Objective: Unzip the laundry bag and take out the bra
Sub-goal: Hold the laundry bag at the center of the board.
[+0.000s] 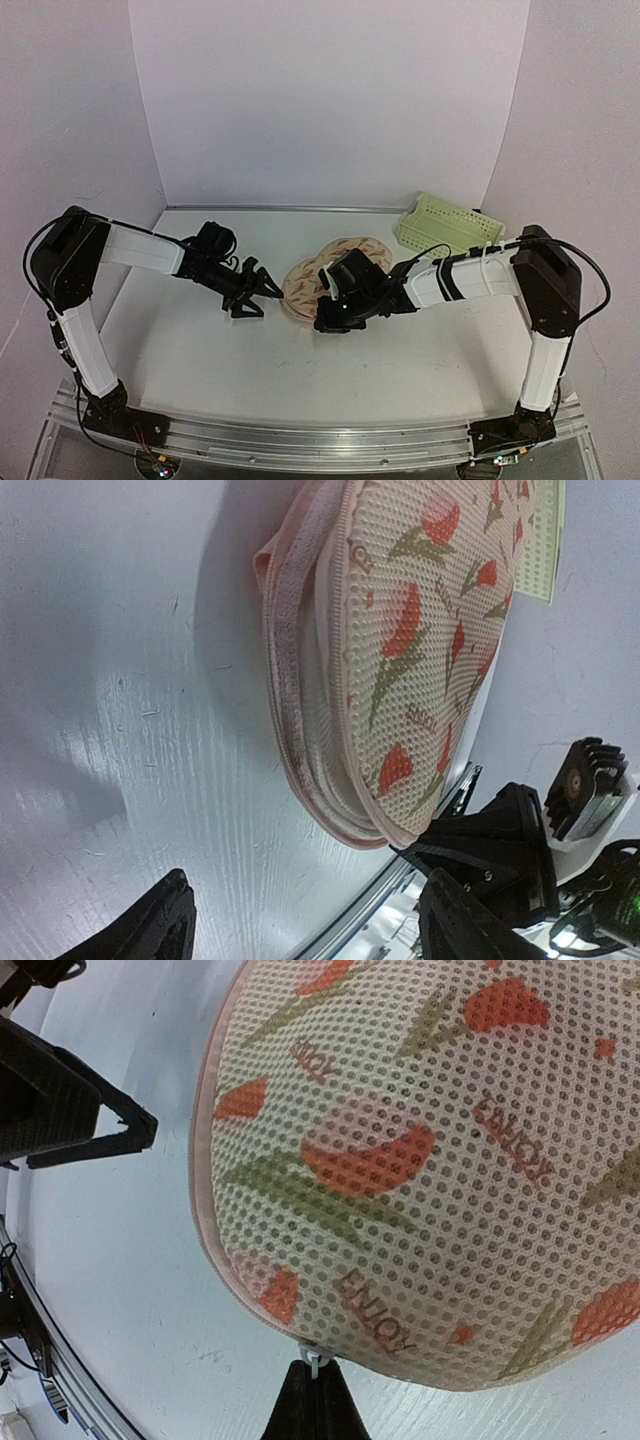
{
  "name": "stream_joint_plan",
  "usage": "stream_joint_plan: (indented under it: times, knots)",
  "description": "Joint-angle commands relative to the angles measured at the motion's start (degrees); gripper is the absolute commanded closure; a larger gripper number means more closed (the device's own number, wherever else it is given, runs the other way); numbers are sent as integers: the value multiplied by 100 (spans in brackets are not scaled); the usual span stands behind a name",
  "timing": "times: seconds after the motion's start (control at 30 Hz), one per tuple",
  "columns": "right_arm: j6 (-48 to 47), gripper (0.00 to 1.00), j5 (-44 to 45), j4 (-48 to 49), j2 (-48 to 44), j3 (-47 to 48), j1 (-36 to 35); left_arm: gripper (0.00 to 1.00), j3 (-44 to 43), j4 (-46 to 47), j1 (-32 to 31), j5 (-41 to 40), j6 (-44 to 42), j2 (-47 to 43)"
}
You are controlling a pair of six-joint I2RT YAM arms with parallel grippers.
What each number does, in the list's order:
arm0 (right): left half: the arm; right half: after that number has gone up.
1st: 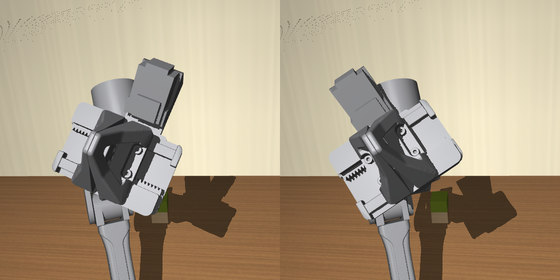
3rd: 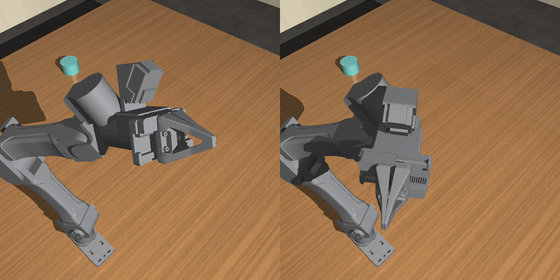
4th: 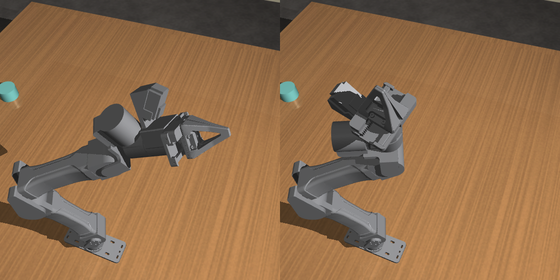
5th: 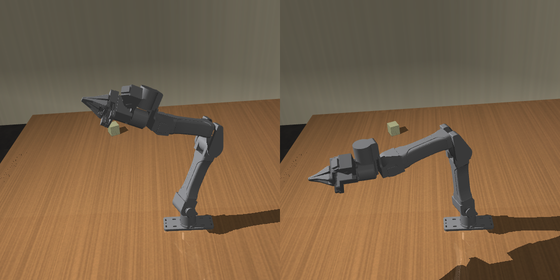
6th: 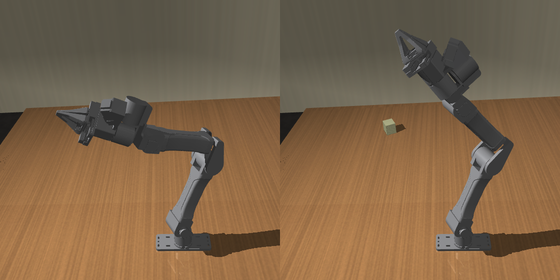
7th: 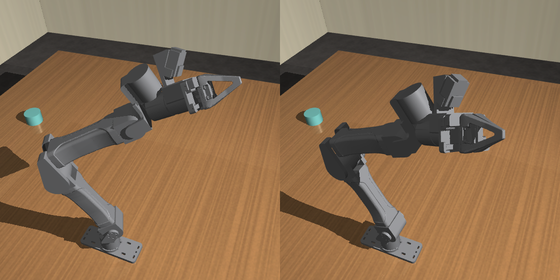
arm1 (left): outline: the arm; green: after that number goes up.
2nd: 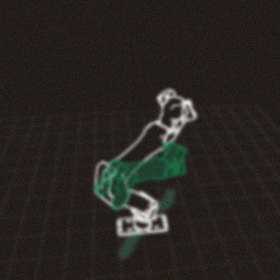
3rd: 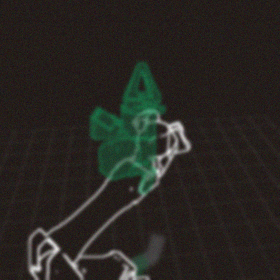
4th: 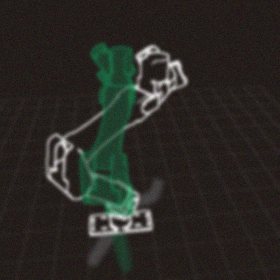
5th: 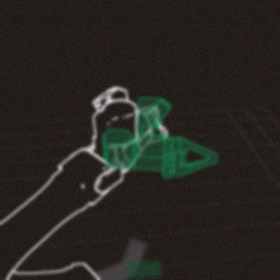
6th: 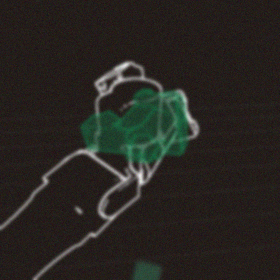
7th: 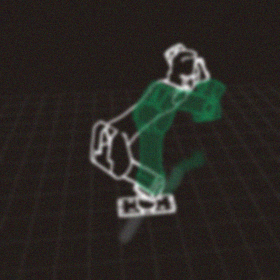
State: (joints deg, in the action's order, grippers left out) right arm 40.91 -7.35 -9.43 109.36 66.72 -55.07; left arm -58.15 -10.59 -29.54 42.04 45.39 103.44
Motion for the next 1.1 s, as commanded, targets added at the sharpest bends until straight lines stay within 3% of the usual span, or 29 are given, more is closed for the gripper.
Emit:
stream_joint_plan:
  times: [0.0,0.27,0.67,1.07]
  knots:
    - [-92,100,-45,55,-44,143,-41,23,341,1464,-79,238,1051,-210]
    - [-100,100,-24,55,-119,44,-39,22,403,2237,-280,128,1813,113]
    - [-130,100,24,95,-290,-144,-40,22,163,2449,-443,170,2100,639]
    - [-191,100,-78,235,-430,-295,-53,38,-172,2509,-506,232,2125,948]
